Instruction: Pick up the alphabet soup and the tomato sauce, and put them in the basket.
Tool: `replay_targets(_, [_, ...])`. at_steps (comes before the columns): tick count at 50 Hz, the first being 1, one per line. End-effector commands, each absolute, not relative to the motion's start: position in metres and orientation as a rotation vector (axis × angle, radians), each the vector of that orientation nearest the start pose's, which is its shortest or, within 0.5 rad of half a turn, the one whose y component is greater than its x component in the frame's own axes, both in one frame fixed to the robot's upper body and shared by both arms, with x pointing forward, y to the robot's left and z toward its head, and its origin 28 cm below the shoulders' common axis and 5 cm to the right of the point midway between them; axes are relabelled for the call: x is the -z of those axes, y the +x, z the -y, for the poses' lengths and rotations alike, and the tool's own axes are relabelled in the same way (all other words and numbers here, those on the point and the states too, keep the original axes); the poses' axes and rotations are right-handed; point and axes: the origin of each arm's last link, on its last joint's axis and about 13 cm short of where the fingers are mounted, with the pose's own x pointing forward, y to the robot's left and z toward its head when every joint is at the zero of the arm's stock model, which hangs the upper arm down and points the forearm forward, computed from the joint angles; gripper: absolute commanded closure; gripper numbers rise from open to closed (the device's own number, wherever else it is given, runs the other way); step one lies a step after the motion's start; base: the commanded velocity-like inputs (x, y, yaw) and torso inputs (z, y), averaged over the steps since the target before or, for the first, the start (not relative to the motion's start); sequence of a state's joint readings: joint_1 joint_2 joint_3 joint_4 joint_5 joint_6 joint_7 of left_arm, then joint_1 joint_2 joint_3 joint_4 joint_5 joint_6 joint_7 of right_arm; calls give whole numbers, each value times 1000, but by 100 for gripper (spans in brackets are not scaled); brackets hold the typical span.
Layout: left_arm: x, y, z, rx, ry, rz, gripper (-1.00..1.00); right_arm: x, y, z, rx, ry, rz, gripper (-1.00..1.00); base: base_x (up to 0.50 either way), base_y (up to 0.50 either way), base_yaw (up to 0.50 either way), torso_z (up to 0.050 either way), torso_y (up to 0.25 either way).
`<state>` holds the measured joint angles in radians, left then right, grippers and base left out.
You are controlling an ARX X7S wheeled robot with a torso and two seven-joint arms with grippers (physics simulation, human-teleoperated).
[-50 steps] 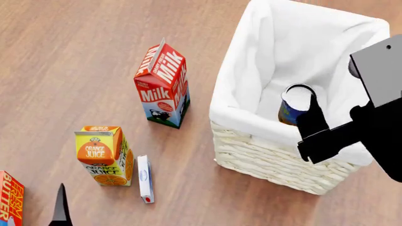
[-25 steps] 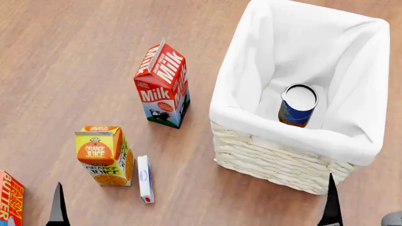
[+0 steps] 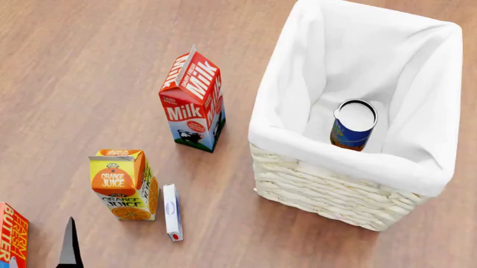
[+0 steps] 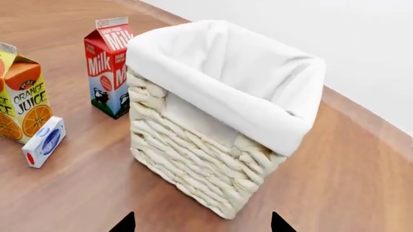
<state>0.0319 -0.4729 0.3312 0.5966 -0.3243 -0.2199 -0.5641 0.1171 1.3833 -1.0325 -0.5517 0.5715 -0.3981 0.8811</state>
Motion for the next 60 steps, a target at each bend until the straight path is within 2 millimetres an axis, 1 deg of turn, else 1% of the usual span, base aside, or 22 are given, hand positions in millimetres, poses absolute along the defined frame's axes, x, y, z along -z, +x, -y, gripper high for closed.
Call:
replay_targets(1, [-104, 178, -210, -11, -4, 189, -100, -91, 115, 180, -226, -295, 37, -100, 0, 0, 0, 0, 0])
replay_targets(15, [-104, 179, -210, -11, -7, 192, -100, -80, 124, 175, -249, -312, 27, -100, 0, 0, 0, 0, 0])
replay_targets(17, [-104, 178, -210, -11, -8, 192, -100, -77, 125, 174, -251, -329, -18, -100, 0, 0, 0, 0, 0])
replay_targets(18, [-104, 178, -210, -11, -7, 191, -100, -76, 126, 173, -245, -339, -4, -100, 0, 0, 0, 0, 0])
replay_targets(22, [-104, 179, -210, -11, -8, 192, -100, -75, 129, 167, -276, -347, 8, -100, 0, 0, 0, 0, 0])
replay_targets(26, [-105, 178, -210, -12, -10, 193, -100, -76, 133, 160, -334, -350, 12, -100, 0, 0, 0, 0, 0])
replay_targets(28, [-104, 179, -210, -11, -9, 190, -100, -73, 135, 157, -383, -358, -8, -100, 0, 0, 0, 0, 0])
replay_targets(30, [-105, 178, -210, -9, -8, 193, -100, -76, 135, 154, -407, -324, -13, -100, 0, 0, 0, 0, 0])
replay_targets(31, [-104, 178, -210, -10, -8, 191, -100, -75, 135, 152, -441, -325, -13, -100, 0, 0, 0, 0, 0])
replay_targets(35, [-105, 178, -209, -7, -8, 192, -100, -78, 136, 149, -467, -305, -6, -100, 0, 0, 0, 0, 0])
replay_targets(37, [-104, 178, -210, -6, -9, 193, -100, -77, 135, 147, -507, -304, -24, -100, 0, 0, 0, 0, 0])
replay_targets(38, [-98, 178, -209, -7, -9, 191, -100, -77, 134, 145, -521, -310, -20, -100, 0, 0, 0, 0, 0])
replay_targets(41, [-95, 178, -209, -5, -10, 191, -100, -78, 133, 142, -566, -303, -28, -100, 0, 0, 0, 0, 0])
replay_targets(51, [-97, 177, -209, -6, -11, 197, -100, -81, 136, 138, -603, -300, -17, -100, 0, 0, 0, 0, 0])
replay_targets(53, [-105, 177, -210, -6, -11, 197, -100, -82, 137, 137, -603, -301, -14, -100, 0, 0, 0, 0, 0])
replay_targets(56, [-103, 177, -210, -6, -11, 198, -100, -82, 141, 136, -599, -305, -6, -100, 0, 0, 0, 0, 0])
replay_targets(60, [-106, 177, -210, -7, -13, 199, -100, -82, 145, 133, -592, -318, -3, -100, 0, 0, 0, 0, 0])
